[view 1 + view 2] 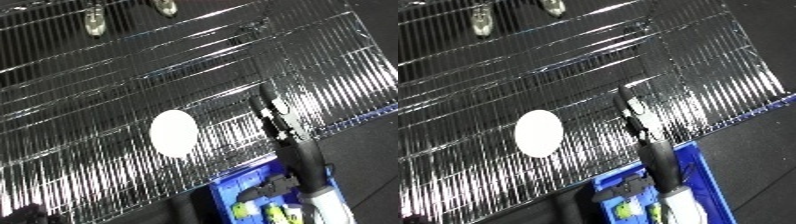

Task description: Pick up the object and place it into the box

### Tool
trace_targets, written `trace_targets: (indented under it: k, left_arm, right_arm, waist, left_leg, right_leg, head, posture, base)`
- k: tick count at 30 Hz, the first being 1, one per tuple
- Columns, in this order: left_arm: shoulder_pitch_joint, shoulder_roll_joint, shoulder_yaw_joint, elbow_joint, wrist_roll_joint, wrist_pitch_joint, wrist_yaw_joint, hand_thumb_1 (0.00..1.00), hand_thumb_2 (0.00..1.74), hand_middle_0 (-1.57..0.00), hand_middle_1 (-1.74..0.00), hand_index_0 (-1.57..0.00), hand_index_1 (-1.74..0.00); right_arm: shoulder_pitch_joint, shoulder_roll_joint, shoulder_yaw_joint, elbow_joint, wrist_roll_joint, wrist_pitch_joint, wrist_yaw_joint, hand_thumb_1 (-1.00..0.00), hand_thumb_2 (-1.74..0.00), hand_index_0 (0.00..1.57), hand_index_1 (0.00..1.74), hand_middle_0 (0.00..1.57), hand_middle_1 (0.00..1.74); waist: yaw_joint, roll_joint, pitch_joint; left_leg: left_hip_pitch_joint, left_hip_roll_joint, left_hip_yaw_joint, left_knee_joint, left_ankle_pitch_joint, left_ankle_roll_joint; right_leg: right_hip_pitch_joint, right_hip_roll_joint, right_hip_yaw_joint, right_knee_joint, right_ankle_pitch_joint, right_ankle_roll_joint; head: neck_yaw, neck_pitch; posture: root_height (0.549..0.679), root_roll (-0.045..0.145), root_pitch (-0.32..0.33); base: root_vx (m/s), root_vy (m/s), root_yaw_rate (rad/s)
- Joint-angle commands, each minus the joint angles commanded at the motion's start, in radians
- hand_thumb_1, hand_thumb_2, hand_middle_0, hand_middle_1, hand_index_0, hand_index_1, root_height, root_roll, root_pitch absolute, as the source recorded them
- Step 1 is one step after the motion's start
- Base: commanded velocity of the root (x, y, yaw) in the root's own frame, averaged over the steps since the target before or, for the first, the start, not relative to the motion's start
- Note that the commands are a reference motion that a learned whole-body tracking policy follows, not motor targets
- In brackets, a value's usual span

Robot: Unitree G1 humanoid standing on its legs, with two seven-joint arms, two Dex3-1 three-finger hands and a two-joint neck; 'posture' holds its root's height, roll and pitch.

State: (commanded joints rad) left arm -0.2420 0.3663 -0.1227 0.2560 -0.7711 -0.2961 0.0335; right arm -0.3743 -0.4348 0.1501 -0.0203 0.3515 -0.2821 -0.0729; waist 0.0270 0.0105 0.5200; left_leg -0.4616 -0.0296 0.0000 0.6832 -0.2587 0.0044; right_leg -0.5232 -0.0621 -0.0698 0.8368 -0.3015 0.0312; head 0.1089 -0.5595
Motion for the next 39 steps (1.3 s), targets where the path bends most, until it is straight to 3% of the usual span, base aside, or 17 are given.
trace_targets:
  k: [5, 12, 28, 39]
  left_arm:
    - [0.008, 0.006, -0.003, -0.013, 0.006, 0.017, -0.013, 1.00, 1.74, -1.57, -1.74, -1.57, -1.74]
    - [0.018, 0.015, -0.006, -0.030, 0.014, 0.038, -0.036, 1.00, 1.74, -1.57, -1.74, -1.57, -1.74]
    - [-0.041, 0.021, -0.062, -0.035, 0.021, 0.065, -0.032, 1.00, 1.74, -1.57, -1.74, -1.57, -1.74]
    - [-0.087, 0.024, -0.103, -0.038, 0.010, 0.064, -0.014, 1.00, 1.74, -1.57, -1.74, -1.57, -1.74]
  right_arm:
    - [0.000, 0.005, 0.016, 0.004, -0.012, 0.016, -0.016, 0.00, 0.00, 0.00, 0.00, 0.00, 0.00]
    - [-0.004, 0.007, 0.033, 0.026, -0.023, 0.018, -0.059, 0.00, 0.00, 0.00, 0.00, 0.00, 0.00]
    - [-0.083, -0.004, 0.082, 0.198, -0.113, 0.021, -0.202, 0.00, 0.00, 0.00, 0.00, 0.00, 0.00]
    - [-0.189, -0.006, 0.131, 0.285, -0.110, 0.013, -0.240, 0.00, 0.00, 0.00, 0.00, 0.00, 0.00]
  waist:
    - [0.023, -0.003, 0.000]
    - [0.044, -0.005, 0.000]
    - [0.057, 0.013, 0.000]
    - [0.068, 0.031, 0.000]
  left_leg:
    - [-0.006, -0.005, -0.007, 0.009, 0.001, 0.0025]
    - [-0.020, -0.012, -0.010, 0.041, -0.012, 0.0075]
    - [-0.096, -0.029, -0.004, 0.113, -0.040, 0.0179]
    - [-0.150, -0.039, -0.004, 0.151, -0.051, 0.0180]
  right_leg:
    - [-0.002, -0.0119, -0.019, 0.020, -0.009, 0.0016]
    - [-0.012, -0.0222, -0.033, 0.044, -0.015, 0.0030]
    - [-0.098, -0.0208, -0.031, 0.109, -0.020, 0.0019]
    - [-0.156, -0.0216, -0.034, 0.144, -0.024, -0.0007]
  head:
    - [-0.031, -0.018]
    - [-0.020, -0.037]
    - [0.040, -0.064]
    - [0.077, -0.034]
  posture:
    - [0.630, 0.049, 0.037]
    - [0.627, 0.046, 0.031]
    - [0.616, 0.041, 0.051]
    - [0.609, 0.044, 0.073]
  base:
    - [0.053, -0.012, 0.229]
    - [0.051, -0.013, 0.157]
    - [0.010, 0.004, 0.057]
    - [-0.009, -0.005, 0.045]
